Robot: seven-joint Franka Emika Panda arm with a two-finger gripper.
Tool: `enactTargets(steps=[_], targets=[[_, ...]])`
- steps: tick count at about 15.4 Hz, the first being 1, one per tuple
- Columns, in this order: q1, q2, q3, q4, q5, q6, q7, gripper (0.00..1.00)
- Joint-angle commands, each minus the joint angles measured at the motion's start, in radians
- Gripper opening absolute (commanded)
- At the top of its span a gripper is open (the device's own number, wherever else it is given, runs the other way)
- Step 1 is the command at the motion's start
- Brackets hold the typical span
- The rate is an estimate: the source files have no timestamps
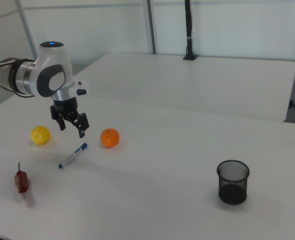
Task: Place marker
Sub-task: 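Lower the open gripper over the marker and close on it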
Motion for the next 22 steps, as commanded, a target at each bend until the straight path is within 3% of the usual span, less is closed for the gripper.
enactTargets(steps=[1, 14, 21, 22], targets=[[0.041, 0.039, -0.011, -0.011, -0.060, 0.064, 0.092, 1.00], [0.047, 0.129, 0.006, -0.013, -0.113, 0.141, 0.103, 0.85], [0.045, 0.148, 0.026, -0.019, -0.143, 0.142, 0.103, 0.70], [0.045, 0.148, 0.027, -0.019, -0.145, 0.142, 0.101, 0.60]])
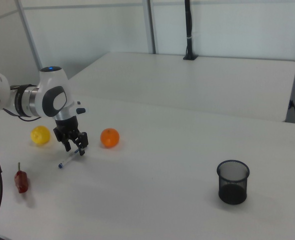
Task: Place marker
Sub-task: 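Lower the open gripper over the marker and close on it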
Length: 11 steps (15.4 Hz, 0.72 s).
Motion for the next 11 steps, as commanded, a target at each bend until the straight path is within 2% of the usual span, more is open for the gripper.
enactTargets(steps=[1, 4, 5, 11], targets=[[0.009, -0.007, 0.002, -0.017, -0.026, 0.027, 0.025, 0.52], [0.009, -0.007, 0.003, -0.017, -0.026, 0.027, 0.025, 0.09], [0.008, -0.009, 0.003, -0.017, -0.026, 0.027, 0.025, 0.00], [-0.002, -0.033, 0.003, -0.014, -0.023, 0.012, 0.022, 0.00]])
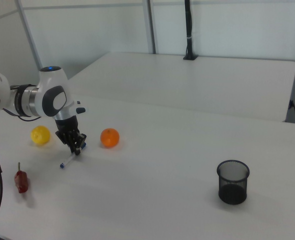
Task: Place marker
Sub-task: 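Lift the grasped marker up off the table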
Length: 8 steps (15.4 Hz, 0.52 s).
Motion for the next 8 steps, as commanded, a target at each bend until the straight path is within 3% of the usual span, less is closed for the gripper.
enactTargets(steps=[1, 8], targets=[[-0.001, -0.046, 0.000, -0.018, -0.015, 0.009, 0.022, 0.00], [-0.047, -0.155, 0.001, -0.009, -0.001, -0.063, 0.018, 0.00]])
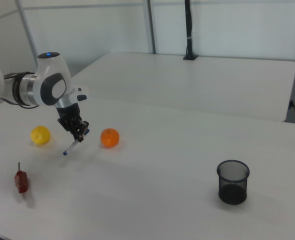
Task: Place marker
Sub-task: 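Lift the grasped marker up off the table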
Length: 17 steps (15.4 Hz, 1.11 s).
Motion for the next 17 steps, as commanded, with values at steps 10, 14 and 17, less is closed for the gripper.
enactTargets(steps=[10, 14, 17], targets=[[-0.123, -0.300, -0.012, 0.035, 0.094, -0.325, -0.098, 0.00], [-0.155, -0.355, -0.033, 0.073, 0.109, -0.434, -0.172, 0.00], [-0.157, -0.357, -0.067, 0.121, 0.127, -0.511, -0.235, 0.00]])
